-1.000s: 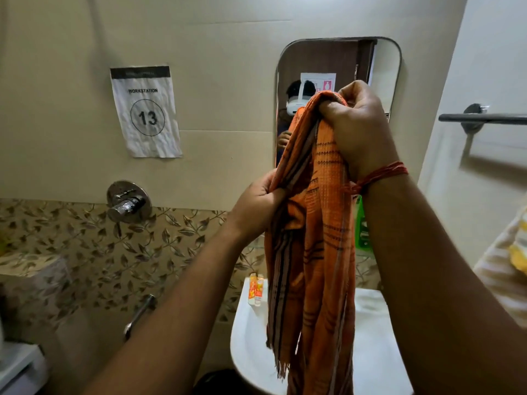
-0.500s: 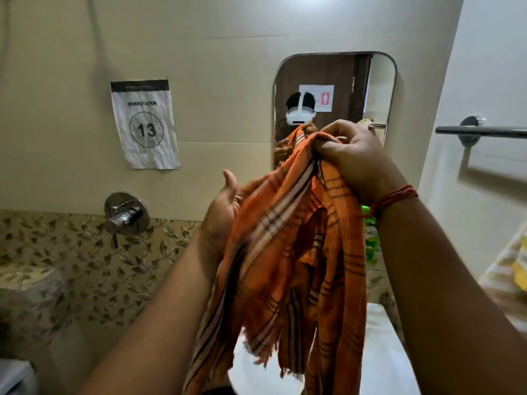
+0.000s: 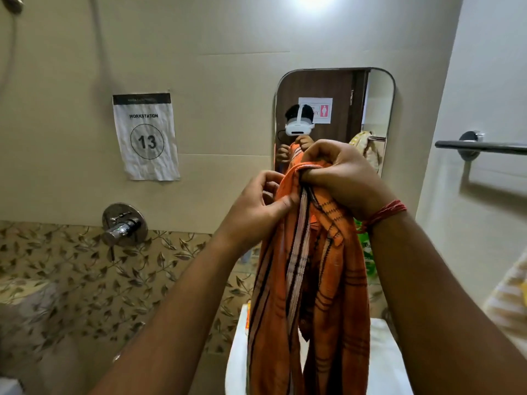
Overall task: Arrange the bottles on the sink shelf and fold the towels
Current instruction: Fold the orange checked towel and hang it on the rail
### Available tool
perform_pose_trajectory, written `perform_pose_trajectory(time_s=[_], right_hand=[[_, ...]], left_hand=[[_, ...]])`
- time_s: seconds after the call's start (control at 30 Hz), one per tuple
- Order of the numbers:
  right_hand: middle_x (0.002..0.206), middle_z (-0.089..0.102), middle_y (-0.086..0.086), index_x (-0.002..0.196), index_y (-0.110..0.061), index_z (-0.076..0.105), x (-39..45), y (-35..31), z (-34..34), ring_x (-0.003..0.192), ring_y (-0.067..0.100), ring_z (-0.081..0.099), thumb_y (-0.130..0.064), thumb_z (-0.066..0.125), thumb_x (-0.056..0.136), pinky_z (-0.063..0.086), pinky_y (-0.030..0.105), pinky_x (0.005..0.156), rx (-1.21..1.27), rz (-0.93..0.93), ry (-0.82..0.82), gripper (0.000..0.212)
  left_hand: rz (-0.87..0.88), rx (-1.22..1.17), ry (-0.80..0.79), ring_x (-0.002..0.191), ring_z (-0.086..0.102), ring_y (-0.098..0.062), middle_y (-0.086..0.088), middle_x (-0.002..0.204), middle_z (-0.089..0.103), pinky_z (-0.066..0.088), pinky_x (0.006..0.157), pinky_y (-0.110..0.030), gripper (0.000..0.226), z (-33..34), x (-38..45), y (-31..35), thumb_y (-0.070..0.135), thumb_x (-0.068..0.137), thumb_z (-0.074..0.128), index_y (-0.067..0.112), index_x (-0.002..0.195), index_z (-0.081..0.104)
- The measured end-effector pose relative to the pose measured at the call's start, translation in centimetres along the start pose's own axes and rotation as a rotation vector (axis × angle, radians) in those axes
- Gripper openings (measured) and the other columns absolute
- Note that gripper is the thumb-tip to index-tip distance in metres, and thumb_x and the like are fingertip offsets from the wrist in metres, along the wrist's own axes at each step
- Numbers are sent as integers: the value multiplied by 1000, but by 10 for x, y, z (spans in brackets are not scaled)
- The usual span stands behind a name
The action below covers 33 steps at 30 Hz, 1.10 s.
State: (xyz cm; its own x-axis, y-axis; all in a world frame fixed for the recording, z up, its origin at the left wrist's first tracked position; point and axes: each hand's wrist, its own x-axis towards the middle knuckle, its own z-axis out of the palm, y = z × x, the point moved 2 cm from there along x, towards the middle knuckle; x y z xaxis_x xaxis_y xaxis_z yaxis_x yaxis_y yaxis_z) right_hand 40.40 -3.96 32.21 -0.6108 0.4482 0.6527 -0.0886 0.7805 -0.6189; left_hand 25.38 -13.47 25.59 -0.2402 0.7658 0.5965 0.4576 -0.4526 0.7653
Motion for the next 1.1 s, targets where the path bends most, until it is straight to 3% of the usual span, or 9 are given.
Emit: perform_pose_trajectory(time_s=[0.13,0.23,0.4,0.53,0.6,0.73,0.83,0.93,1.1], right_hand=[[103,68,6,94,-14,69,2,4,-2,93,21,68,-17,75,80,60,37,82,-8,50,117,15],[95,69,2,92,-18,70,3,6,-8,86,15,68,-20,76,80,58,25,71,-15,58,113,13],[96,70,0,88,-26,72,4,9,-8,85,14,70,-25,78,80,59,26,73,11,89,58,10],[100,68,-2,96,-26,70,5,14,-7,93,18,67,-37,71,87,58,35,81,-168,122,-67,14],[105,68,-6,103,-29,70,4,18,-3,97,16,64,-43,62,93,55,36,86,-289,141,-114,19],[111,67,-4,113,-28,68,5,19,9,102,17,61,-37,48,102,49,32,88,-351,159,-60,24],[109,68,0,109,-21,69,9,15,9,101,20,62,-23,48,101,51,34,91,-385,142,30,23],[105,68,1,102,-19,69,13,13,0,95,19,62,-17,49,100,53,36,90,-407,151,69,20],[96,66,-2,104,-16,68,17,14,-7,87,15,61,-16,49,99,48,26,76,-380,168,140,20]], left_hand=[[17,276,27,93,66,-10,8,107,66,58,70,-18,29,0,-10,-19,23,93,67,41,114,57],[-128,-55,22,92,74,-19,0,100,77,62,78,-35,18,-8,-25,-41,41,99,58,33,107,72],[-210,-428,109,70,74,-14,-4,83,78,57,61,-24,38,-12,-30,-48,49,94,53,18,97,76],[-56,166,412,78,66,-10,-5,90,71,53,68,-32,31,-35,-10,-38,39,103,51,21,86,70],[69,238,474,84,61,-3,2,96,57,55,67,-21,21,-46,-2,-29,29,104,54,27,87,66],[-34,143,367,84,69,-13,5,91,72,58,79,-34,20,-49,16,-21,30,105,52,25,98,70],[-1,143,229,81,66,-6,11,91,70,54,76,-29,18,-46,17,-11,45,96,54,32,96,66],[47,460,-48,91,66,5,19,104,66,51,72,-12,58,-44,5,-6,82,70,63,46,115,53],[28,1041,-109,101,51,-17,4,139,37,52,82,-38,117,-41,-10,-25,86,53,71,50,147,11]])
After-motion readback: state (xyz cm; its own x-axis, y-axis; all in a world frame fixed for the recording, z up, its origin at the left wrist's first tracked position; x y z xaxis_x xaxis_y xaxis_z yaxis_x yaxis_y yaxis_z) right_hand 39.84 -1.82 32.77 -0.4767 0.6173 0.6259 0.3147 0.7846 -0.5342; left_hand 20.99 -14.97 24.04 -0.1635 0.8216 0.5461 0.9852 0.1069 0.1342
